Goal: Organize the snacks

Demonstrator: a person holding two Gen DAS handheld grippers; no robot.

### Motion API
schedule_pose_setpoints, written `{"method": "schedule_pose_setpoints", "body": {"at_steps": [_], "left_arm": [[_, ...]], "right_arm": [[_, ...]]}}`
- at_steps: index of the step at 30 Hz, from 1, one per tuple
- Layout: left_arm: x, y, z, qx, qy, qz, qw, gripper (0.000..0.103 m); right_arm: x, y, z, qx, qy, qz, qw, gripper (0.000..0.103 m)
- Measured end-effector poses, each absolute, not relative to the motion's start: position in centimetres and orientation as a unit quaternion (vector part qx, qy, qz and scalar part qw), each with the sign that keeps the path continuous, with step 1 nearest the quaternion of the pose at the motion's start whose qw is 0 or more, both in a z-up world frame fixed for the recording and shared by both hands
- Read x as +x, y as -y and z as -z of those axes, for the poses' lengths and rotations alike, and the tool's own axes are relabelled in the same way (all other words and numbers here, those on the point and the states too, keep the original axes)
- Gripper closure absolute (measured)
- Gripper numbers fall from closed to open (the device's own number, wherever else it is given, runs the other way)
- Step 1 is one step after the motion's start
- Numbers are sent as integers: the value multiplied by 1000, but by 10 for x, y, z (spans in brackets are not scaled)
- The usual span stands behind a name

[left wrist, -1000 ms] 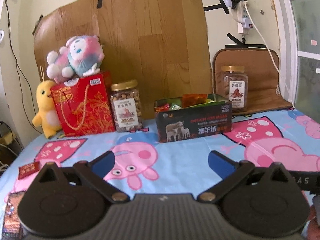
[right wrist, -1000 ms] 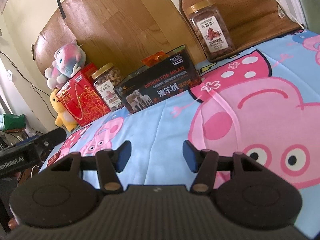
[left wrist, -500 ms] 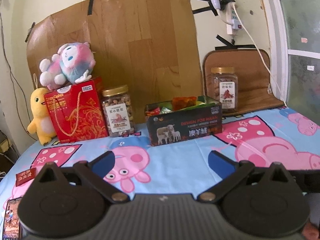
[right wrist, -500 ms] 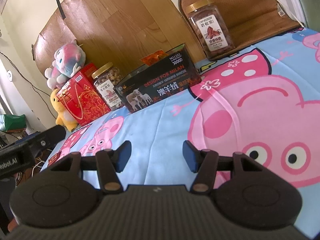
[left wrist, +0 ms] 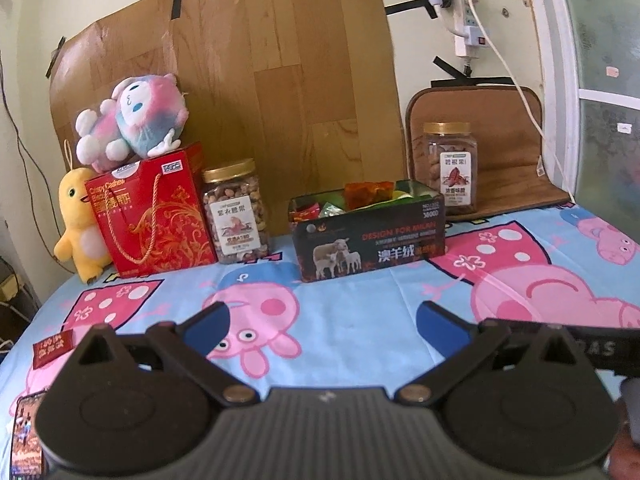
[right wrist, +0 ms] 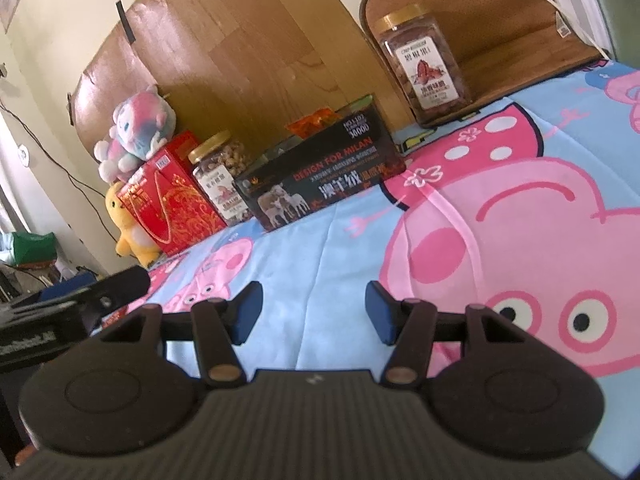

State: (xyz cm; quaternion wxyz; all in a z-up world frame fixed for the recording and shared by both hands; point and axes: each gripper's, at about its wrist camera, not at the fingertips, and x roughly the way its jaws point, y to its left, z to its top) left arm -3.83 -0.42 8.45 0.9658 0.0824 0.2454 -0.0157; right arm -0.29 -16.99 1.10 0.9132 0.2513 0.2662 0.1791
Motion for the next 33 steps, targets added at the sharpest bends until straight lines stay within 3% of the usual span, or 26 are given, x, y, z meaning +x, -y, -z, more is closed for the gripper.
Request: {"method": "schedule_pose_setpoints", "body": {"at_steps": [33], "left_arm": [[-31,-2,-83,57,-285,11,957,0]], "right_arm": [[-14,167,-22,240,-245,-180,922,43]]}}
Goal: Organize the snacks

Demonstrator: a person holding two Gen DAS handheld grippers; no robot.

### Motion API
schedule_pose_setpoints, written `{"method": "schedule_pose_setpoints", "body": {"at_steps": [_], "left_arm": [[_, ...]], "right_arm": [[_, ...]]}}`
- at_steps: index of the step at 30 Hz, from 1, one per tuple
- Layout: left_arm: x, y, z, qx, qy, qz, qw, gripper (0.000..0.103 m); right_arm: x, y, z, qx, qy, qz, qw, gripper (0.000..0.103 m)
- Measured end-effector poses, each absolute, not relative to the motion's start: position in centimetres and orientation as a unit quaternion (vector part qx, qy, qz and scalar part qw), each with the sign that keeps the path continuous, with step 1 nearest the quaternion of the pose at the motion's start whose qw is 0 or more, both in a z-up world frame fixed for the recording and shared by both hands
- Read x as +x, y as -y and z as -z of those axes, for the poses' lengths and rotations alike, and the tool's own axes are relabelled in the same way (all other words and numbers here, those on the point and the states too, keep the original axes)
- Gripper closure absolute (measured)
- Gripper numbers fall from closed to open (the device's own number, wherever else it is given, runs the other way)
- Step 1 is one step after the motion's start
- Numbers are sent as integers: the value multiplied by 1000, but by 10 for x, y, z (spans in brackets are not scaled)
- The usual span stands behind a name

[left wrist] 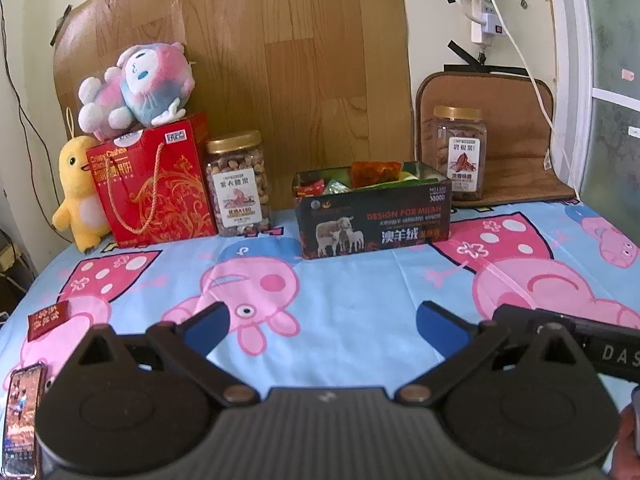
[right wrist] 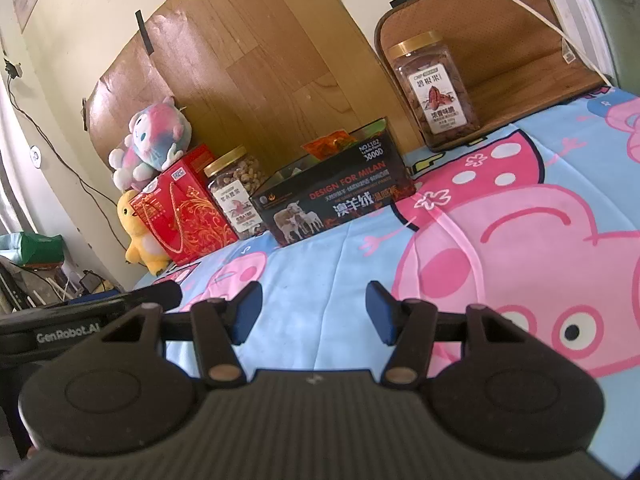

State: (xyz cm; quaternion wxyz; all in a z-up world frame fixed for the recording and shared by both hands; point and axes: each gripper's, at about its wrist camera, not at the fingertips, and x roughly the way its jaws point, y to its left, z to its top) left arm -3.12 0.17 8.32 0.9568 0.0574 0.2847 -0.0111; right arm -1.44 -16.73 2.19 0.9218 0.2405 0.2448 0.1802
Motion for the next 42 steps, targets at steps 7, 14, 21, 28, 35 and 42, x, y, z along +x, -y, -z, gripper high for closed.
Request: {"method": "schedule_pose_setpoints", "body": {"at_steps": [7,14,21,28,35,42], "left_arm": [[-24,0,-79,55,-298,5,953,0],[-24,-2,-77,54,-300,-4,952,0],[-23,-6,-75,49,-306,-10,951,0],[-21,-6,-71,48,-314,-12,948,0],[-20,-5,-67,50,-321,-14,946,0],[-19,-3,-65,52,-328,-11,943,0]], "right_arm": [[-18,168,-27,236,-236,-178,926,43],[-18,170,-27,238,-235,-175,926,43],[-19,168,-27,235,-235,-179,926,43],[-19,168,-27,235,-236,-180,926,43],[-19,167,-27,233,-233,-180,927,43],[-19,167,-27,233,-233,-180,927,43]]}}
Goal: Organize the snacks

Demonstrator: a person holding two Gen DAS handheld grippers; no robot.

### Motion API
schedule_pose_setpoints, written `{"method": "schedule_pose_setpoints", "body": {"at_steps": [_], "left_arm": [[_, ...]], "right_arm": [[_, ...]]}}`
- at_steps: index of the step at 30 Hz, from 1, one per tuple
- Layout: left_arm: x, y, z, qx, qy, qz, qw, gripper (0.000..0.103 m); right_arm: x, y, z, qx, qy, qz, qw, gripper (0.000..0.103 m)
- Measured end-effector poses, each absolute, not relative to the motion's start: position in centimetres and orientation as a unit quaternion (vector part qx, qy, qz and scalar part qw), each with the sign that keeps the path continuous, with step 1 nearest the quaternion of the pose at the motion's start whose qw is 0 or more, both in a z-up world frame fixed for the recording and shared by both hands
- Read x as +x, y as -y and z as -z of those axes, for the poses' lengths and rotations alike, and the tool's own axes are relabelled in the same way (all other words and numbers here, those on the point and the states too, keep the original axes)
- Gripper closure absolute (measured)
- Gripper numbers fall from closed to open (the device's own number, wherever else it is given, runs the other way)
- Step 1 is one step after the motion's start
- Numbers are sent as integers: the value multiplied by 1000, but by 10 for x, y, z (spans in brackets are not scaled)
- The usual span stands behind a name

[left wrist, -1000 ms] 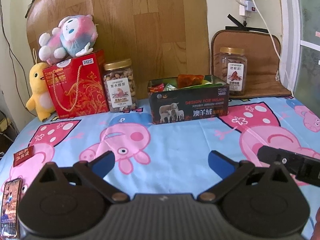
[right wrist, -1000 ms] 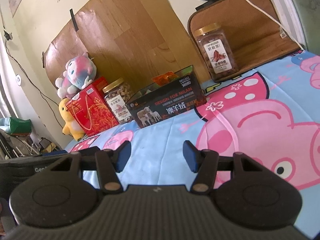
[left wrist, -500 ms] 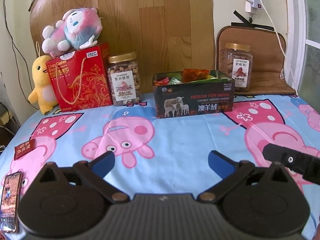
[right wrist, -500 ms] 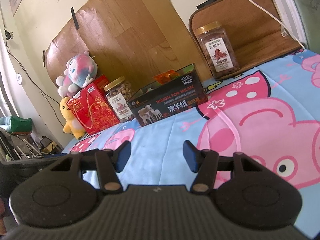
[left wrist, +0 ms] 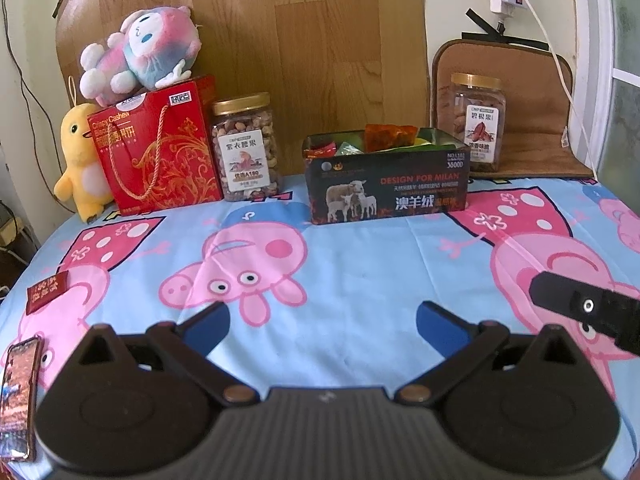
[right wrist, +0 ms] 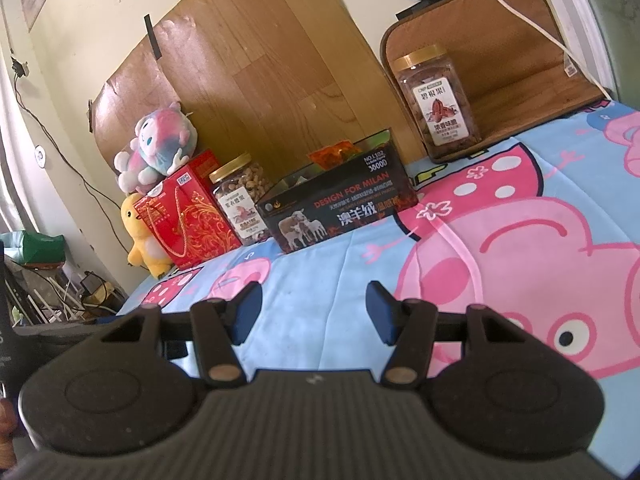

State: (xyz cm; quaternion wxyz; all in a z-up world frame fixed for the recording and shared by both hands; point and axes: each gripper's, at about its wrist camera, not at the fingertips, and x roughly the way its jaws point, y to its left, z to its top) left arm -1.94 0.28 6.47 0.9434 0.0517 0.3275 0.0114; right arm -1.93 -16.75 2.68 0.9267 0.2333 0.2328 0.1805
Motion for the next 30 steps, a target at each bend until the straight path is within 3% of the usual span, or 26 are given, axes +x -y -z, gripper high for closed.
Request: {"method": "schedule_pose_setpoints", "body": {"at_steps": [30], "left_arm": [[-12,1,-51,39,-371,-2,928,0]], "right_arm": [[-18,168,-27,234,-231,-180,927,43]]}}
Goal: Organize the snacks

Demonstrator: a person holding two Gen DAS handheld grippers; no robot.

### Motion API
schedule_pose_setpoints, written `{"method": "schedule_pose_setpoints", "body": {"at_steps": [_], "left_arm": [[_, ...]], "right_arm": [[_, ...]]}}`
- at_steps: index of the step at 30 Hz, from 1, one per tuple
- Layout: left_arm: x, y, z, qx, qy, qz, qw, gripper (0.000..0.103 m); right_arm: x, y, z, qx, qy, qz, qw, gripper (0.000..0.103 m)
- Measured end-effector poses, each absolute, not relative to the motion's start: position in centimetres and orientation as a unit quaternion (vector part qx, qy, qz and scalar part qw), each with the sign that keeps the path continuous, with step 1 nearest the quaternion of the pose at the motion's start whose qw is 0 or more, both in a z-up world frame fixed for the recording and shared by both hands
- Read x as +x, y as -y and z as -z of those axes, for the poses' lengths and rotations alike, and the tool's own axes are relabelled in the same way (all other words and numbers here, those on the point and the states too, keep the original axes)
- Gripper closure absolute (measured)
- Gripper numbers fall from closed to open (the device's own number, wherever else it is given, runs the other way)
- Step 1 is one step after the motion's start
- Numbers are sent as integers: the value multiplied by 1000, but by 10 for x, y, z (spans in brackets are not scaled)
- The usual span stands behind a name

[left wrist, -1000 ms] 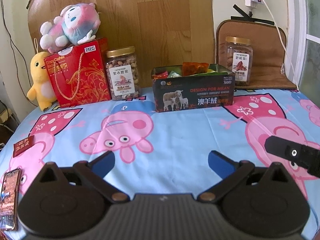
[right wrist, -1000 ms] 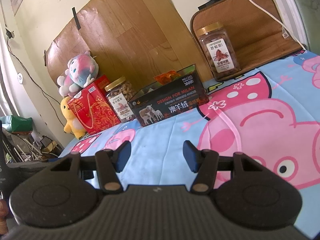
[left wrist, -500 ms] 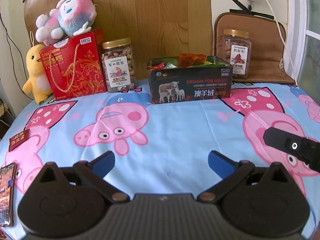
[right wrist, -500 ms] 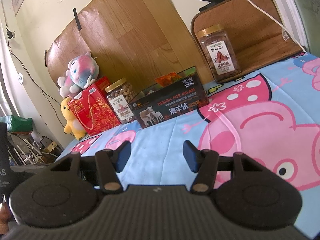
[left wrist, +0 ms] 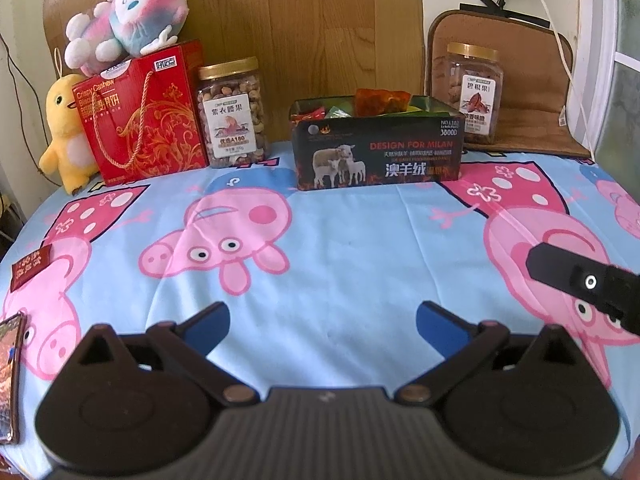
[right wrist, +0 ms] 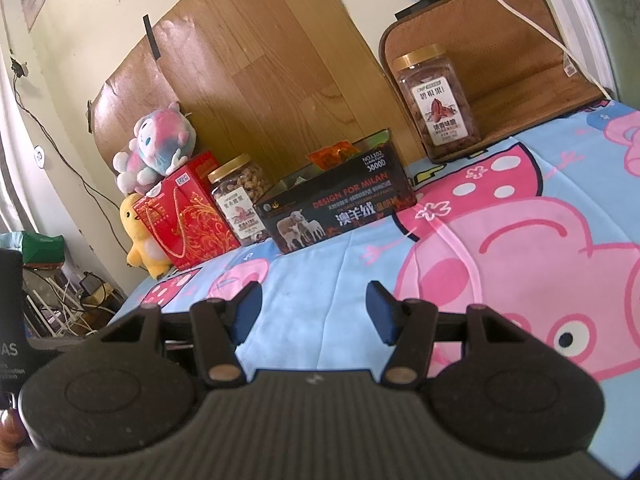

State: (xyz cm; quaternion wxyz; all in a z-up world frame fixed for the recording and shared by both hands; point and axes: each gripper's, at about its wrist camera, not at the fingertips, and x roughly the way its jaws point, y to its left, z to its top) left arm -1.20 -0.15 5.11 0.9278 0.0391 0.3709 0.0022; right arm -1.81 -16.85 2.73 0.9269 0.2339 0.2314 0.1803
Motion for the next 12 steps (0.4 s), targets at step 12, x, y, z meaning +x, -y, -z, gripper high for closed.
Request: {"method": "schedule_pose_setpoints", "body": {"at_steps": [12], "left_arm": [[-12,0,-53,35,-366,8,930,0]], "right_arm": [[-18,169,-27,233,-231,-180,927,43]]}}
